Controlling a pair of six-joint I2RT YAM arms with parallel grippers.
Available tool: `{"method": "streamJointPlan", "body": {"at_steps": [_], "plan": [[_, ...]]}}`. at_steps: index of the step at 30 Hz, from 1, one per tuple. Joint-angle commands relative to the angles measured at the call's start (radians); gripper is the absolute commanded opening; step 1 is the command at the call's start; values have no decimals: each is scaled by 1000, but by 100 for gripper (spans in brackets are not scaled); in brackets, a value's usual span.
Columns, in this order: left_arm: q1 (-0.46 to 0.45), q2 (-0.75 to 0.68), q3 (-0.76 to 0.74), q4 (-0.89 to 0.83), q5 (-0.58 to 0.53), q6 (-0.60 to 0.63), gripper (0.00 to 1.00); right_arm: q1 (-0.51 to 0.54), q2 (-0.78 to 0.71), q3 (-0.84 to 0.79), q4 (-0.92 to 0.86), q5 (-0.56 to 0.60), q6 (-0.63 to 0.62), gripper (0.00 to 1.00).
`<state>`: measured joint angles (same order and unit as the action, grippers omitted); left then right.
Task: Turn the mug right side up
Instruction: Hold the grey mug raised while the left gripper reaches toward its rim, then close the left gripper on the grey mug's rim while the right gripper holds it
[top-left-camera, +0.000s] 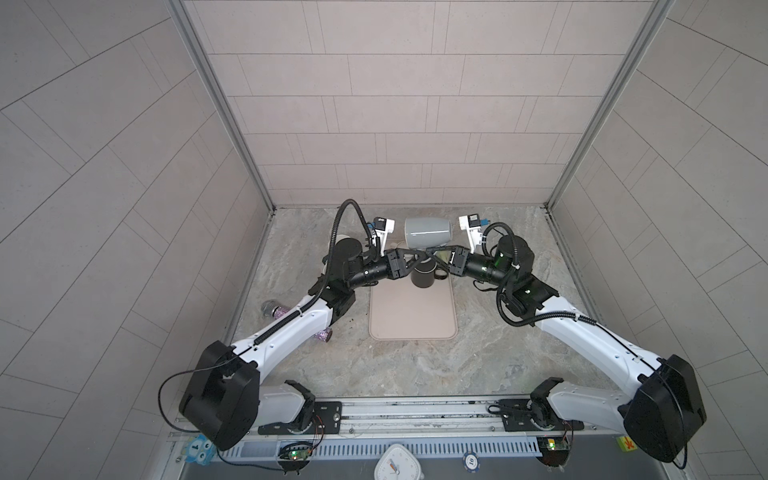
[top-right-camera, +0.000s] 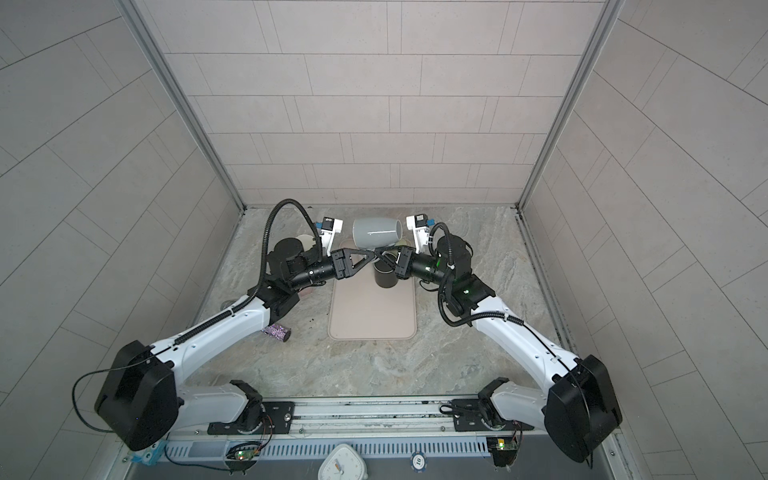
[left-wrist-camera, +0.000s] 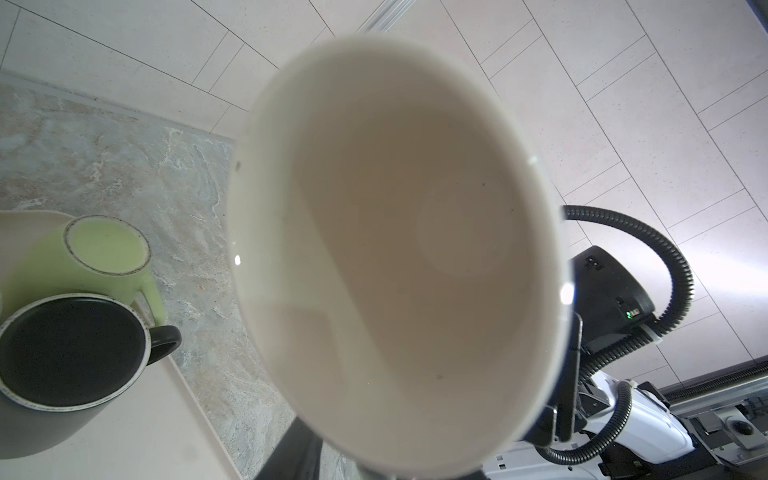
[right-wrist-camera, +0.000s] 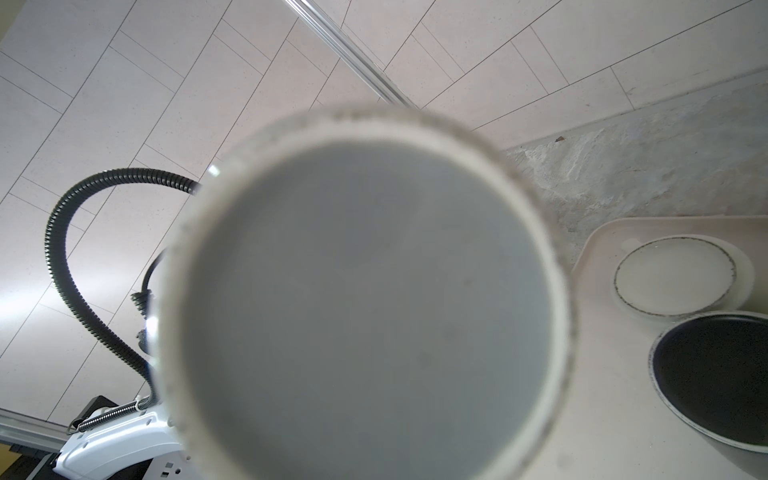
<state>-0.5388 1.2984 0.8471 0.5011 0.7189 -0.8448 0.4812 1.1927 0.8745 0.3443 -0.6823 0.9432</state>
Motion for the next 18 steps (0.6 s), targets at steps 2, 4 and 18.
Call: {"method": "streamJointPlan", "body": {"at_steps": [2, 4, 18], "plan": [[8, -12, 40, 25, 19, 13, 41, -3, -41, 0, 99, -22, -3, 0], [8, -14, 41, 22, 23, 12, 40, -4, -44, -1, 101, -24, -3, 0], [8, -38, 46, 12, 15, 7, 1, -6, -34, 7, 93, -36, -9, 0]]}}
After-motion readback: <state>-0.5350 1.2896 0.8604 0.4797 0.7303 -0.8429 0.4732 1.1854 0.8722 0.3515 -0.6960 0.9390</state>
